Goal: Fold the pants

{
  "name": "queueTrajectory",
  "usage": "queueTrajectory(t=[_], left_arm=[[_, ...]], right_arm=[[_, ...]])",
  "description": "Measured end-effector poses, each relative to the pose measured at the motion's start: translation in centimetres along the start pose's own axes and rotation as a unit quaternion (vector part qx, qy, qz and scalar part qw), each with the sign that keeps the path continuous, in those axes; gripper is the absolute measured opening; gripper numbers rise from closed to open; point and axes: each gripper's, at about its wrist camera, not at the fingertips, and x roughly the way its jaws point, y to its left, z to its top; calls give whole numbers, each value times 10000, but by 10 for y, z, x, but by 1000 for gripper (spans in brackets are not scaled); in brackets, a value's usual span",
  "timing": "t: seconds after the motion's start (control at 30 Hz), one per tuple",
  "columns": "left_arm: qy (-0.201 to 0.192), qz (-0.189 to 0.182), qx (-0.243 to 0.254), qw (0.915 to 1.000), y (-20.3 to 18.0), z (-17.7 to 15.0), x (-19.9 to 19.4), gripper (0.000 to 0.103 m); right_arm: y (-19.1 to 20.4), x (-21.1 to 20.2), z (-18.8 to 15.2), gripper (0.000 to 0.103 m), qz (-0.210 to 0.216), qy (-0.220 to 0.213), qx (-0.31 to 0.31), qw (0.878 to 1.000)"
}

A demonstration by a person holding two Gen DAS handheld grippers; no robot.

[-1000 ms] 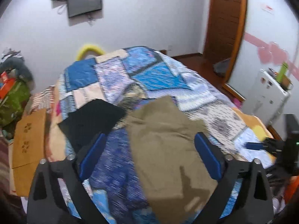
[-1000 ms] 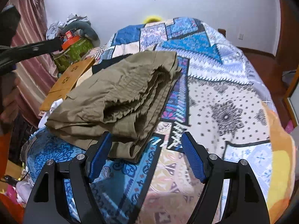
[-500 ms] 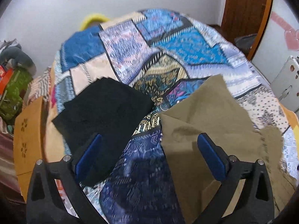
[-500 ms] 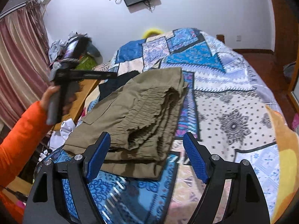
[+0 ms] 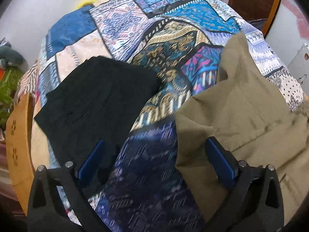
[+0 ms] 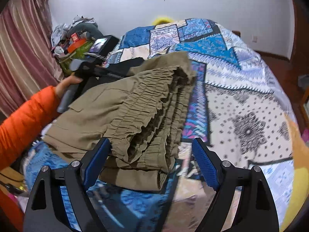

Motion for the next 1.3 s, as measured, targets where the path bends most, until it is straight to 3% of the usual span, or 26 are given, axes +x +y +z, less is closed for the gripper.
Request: queueTrajectory(t=[0.23,0.4,0.57,0.67,0.8,0.93,1.0,1.07,1.17,1.3], left_arm=[[303,-88,-334,9989,21,-45,-25,103],[306,-80,-460,9984,22,-79,-54,103],[262,-600,-655,9957,9,-104,-76,103],[87,-884,-551,9945,-8,-113,-89,100],[-367,-330,-105,9987,-28,-119,-107,91],[-346,-66,-224,9991,-14,-129,-105,88],[-303,-43,-395,9988,0,-136,-105,88],[-209,225,-461,9985,13,-143,-103,87],[-138,234,-609,9978,27,-151,-106,79],[-560,105,-786,9953,31,-143,-134,78]], right_arm=[[-41,-3,13,79,-658,2,328,9973],[-45,-27,17,77,-437,-261,631,9967],[-23,-35,14,77,-232,-412,493,9977],[-9,-29,12,60,-252,-324,254,9988],[-7,-12,4,42,-374,-42,174,9991],[-14,-8,-4,36,-385,17,285,9989],[-16,-13,-5,35,-416,10,311,9987],[-17,-17,-6,35,-462,13,283,9985],[-19,-24,-7,35,-550,27,250,9982],[-24,-33,-4,38,-491,5,349,9982]])
